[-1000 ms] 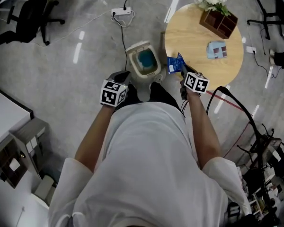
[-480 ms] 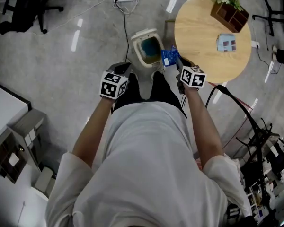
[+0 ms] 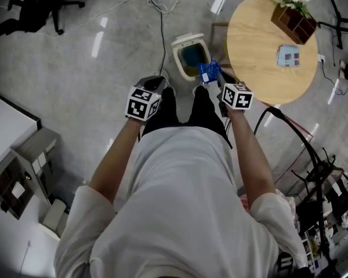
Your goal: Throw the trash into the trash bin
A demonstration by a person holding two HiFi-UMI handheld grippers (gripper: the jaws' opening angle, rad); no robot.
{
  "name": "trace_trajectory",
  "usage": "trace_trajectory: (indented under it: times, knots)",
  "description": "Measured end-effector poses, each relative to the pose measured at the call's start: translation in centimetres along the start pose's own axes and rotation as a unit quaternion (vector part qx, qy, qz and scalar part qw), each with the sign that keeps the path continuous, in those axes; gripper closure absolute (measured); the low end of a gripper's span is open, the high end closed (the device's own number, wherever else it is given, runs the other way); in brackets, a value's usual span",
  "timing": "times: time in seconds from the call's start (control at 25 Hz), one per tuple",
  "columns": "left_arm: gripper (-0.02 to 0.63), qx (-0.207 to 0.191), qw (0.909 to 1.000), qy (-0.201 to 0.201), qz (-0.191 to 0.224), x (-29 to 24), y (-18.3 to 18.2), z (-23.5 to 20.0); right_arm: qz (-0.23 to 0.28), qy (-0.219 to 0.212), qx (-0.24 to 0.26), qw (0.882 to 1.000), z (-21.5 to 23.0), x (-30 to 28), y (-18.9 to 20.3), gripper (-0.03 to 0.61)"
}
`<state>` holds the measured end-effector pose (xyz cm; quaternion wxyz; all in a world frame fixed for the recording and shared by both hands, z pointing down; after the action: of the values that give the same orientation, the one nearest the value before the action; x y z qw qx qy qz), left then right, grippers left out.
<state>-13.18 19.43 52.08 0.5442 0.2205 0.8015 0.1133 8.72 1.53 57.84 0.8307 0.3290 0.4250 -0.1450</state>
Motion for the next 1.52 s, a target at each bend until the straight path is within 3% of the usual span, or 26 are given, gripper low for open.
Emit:
trace_trajectory:
  times: [0.8, 1.52]
  knots:
    - [0.611, 0.001, 0.9990, 0.016, -0.042, -4.5, 1.0, -4.2, -0.026, 0.014, -0.020, 0.999, -0.2, -8.2, 2.4, 0.577]
    - [0.611, -0.014, 0.9990, 0.014, -0.041, -11.7, 1.6, -7.3, -0.035, 0.025, -0.031, 0.999, 2.4, -14.2, 5.5, 0.577]
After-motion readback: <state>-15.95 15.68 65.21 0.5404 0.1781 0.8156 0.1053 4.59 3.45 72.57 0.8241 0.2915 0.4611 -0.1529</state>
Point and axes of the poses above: the fingertips, and each gripper's own axes: x backward along the fingers, z to its right, y out of its underside, the point moved 7 cm from there along x, backward along the fingers, and after that the axes turned 4 degrees about -z, right-handed, at the moved point
